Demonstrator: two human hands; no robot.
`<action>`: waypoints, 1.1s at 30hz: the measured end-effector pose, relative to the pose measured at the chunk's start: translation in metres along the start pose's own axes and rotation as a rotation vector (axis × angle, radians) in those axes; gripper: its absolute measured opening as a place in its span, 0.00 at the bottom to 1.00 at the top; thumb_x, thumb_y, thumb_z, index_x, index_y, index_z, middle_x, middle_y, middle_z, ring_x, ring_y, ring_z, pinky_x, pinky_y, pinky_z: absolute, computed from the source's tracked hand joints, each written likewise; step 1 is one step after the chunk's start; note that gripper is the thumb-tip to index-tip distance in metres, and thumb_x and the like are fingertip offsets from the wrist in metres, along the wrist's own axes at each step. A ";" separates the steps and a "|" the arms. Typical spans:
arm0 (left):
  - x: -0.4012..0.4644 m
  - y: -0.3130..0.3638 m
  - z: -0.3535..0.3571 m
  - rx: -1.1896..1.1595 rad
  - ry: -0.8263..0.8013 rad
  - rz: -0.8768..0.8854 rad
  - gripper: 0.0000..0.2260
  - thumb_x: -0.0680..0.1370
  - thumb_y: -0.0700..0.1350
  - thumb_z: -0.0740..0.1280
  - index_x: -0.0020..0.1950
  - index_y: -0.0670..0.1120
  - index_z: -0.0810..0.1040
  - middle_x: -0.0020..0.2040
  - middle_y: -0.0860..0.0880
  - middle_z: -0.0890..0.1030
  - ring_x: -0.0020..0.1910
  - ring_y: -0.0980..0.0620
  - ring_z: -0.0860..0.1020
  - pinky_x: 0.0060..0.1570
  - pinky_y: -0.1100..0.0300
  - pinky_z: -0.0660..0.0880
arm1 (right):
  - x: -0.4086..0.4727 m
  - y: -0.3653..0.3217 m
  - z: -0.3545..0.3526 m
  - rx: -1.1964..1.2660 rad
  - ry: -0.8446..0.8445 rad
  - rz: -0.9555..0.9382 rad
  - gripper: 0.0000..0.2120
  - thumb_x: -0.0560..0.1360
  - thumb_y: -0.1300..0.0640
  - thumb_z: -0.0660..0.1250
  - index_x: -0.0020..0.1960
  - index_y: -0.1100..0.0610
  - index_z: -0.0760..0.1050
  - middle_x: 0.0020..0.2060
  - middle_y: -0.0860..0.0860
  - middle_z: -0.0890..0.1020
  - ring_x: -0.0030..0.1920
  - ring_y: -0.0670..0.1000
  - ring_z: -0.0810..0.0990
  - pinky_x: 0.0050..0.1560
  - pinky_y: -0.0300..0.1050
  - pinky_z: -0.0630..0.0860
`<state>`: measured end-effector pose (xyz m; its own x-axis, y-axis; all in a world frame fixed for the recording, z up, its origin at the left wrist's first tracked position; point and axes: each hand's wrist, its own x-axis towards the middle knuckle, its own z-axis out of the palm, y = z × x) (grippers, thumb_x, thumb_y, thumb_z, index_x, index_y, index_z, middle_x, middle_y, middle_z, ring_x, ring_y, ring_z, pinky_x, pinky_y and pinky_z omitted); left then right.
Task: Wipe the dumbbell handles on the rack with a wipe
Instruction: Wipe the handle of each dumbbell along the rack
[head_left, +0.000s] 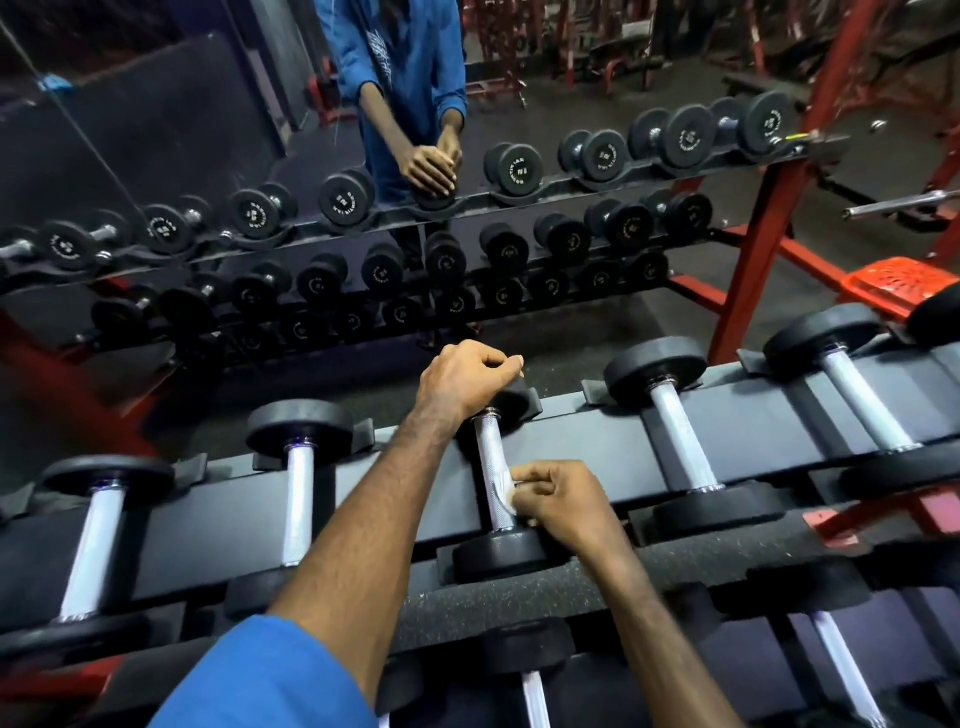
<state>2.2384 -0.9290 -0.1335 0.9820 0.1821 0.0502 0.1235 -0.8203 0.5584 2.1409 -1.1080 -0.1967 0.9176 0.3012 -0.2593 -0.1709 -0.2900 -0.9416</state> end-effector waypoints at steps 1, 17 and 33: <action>-0.001 0.000 0.000 0.007 0.000 -0.001 0.15 0.78 0.68 0.66 0.48 0.62 0.88 0.40 0.54 0.85 0.50 0.48 0.82 0.53 0.53 0.78 | 0.000 -0.002 0.002 0.007 0.041 -0.005 0.07 0.67 0.58 0.74 0.45 0.53 0.87 0.35 0.49 0.87 0.33 0.47 0.82 0.43 0.51 0.83; -0.004 0.003 -0.001 -0.019 -0.012 -0.003 0.17 0.76 0.69 0.64 0.47 0.62 0.88 0.36 0.53 0.85 0.47 0.49 0.83 0.50 0.53 0.80 | 0.015 -0.051 0.019 -0.363 0.334 -0.117 0.10 0.69 0.49 0.77 0.43 0.50 0.77 0.38 0.44 0.83 0.41 0.48 0.83 0.44 0.48 0.79; -0.005 0.001 -0.003 -0.046 -0.015 -0.008 0.15 0.77 0.69 0.66 0.46 0.62 0.88 0.36 0.54 0.84 0.45 0.49 0.84 0.45 0.54 0.77 | 0.010 -0.051 0.030 -0.726 0.289 -0.289 0.07 0.77 0.49 0.73 0.51 0.48 0.77 0.52 0.47 0.75 0.49 0.53 0.78 0.44 0.46 0.72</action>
<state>2.2334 -0.9295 -0.1304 0.9830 0.1806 0.0335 0.1254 -0.7931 0.5960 2.1484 -1.0633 -0.1574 0.9626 0.2377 0.1300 0.2689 -0.7805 -0.5643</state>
